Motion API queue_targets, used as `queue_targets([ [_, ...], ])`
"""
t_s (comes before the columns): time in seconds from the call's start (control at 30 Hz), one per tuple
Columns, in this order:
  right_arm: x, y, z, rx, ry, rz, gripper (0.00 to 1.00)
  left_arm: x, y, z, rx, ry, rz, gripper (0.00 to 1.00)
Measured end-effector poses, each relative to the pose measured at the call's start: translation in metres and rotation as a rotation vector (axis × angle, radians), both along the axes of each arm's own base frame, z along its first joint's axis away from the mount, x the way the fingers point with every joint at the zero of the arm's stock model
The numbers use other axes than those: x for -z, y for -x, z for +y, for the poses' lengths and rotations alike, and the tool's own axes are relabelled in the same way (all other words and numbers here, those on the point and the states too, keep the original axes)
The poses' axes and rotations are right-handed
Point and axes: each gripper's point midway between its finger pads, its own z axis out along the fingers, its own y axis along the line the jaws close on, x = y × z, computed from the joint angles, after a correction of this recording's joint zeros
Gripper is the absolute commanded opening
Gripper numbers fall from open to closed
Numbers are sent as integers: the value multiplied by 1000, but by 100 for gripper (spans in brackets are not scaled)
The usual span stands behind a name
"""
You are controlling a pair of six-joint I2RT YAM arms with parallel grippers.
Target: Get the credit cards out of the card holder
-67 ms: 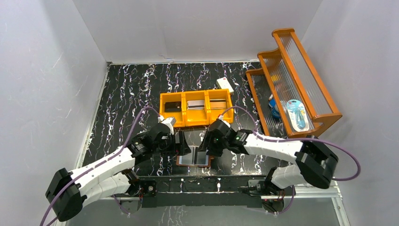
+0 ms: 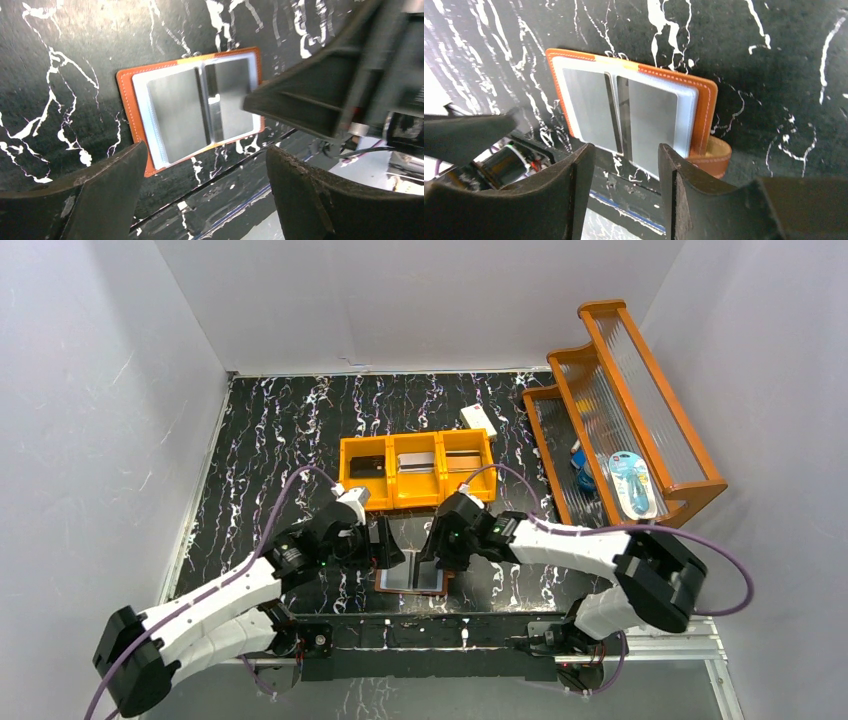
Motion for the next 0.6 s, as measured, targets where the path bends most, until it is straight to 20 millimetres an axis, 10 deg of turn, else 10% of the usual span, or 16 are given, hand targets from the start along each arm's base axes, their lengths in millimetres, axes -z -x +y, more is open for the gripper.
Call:
queue_targets([
  [0.6,31,1,-10,-18,126,59,50,-12,0,-23,66,98,-5,77],
])
